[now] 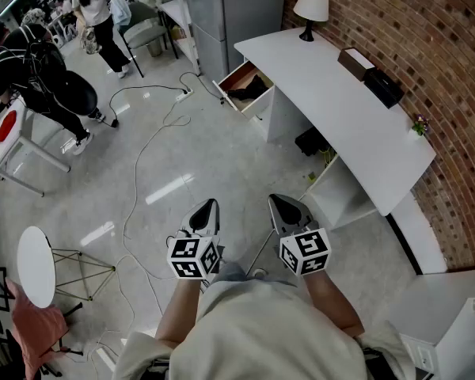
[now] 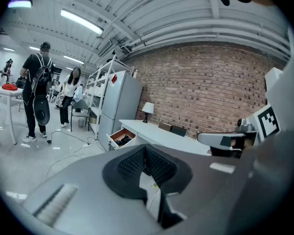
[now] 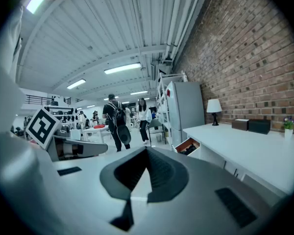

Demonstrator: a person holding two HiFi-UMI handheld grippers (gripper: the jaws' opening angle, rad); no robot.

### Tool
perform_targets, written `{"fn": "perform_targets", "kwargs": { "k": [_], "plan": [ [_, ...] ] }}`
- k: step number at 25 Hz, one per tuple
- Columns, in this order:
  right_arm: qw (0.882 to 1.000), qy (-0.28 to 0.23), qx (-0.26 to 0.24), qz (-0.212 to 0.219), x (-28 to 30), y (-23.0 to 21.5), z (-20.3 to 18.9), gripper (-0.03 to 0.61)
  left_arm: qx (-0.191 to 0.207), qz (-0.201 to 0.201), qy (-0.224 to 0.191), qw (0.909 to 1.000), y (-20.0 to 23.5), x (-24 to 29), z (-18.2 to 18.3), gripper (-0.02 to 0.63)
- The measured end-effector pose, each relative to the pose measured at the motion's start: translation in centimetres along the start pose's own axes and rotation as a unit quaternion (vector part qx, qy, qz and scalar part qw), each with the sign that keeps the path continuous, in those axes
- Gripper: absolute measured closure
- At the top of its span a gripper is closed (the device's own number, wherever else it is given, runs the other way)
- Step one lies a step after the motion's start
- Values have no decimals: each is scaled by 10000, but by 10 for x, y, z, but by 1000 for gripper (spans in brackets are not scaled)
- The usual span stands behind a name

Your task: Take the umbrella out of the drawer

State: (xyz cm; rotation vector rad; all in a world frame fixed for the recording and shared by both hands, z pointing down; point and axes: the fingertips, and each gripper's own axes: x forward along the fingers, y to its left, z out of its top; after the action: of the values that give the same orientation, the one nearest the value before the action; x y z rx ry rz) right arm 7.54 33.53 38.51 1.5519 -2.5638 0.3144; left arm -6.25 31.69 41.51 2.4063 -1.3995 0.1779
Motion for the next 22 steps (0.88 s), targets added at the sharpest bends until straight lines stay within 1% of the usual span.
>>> {"fn": "perform_targets", "kwargs": {
  "k": [7, 13, 18, 20, 22],
  "plan": [
    [9999, -101, -50, -19, -24, 6, -5, 577, 167, -101, 8, 9998, -24, -22, -15, 601],
    [9999, -77, -133, 77, -33, 7, -9, 577, 69, -118, -100, 9999, -36, -23, -15, 601],
    [9998, -33, 31, 213, -35, 4, -10, 577, -36, -200, -175, 9996, -42, -21, -12, 597],
    [9998, -24, 25, 204, -31, 1, -11, 577, -52, -231, -165, 9996, -40, -18, -12, 580],
    [9996, -7, 52, 268, -25, -2, -11, 575, -112, -249, -162, 9995, -38, -15, -11, 521]
  ]
}}
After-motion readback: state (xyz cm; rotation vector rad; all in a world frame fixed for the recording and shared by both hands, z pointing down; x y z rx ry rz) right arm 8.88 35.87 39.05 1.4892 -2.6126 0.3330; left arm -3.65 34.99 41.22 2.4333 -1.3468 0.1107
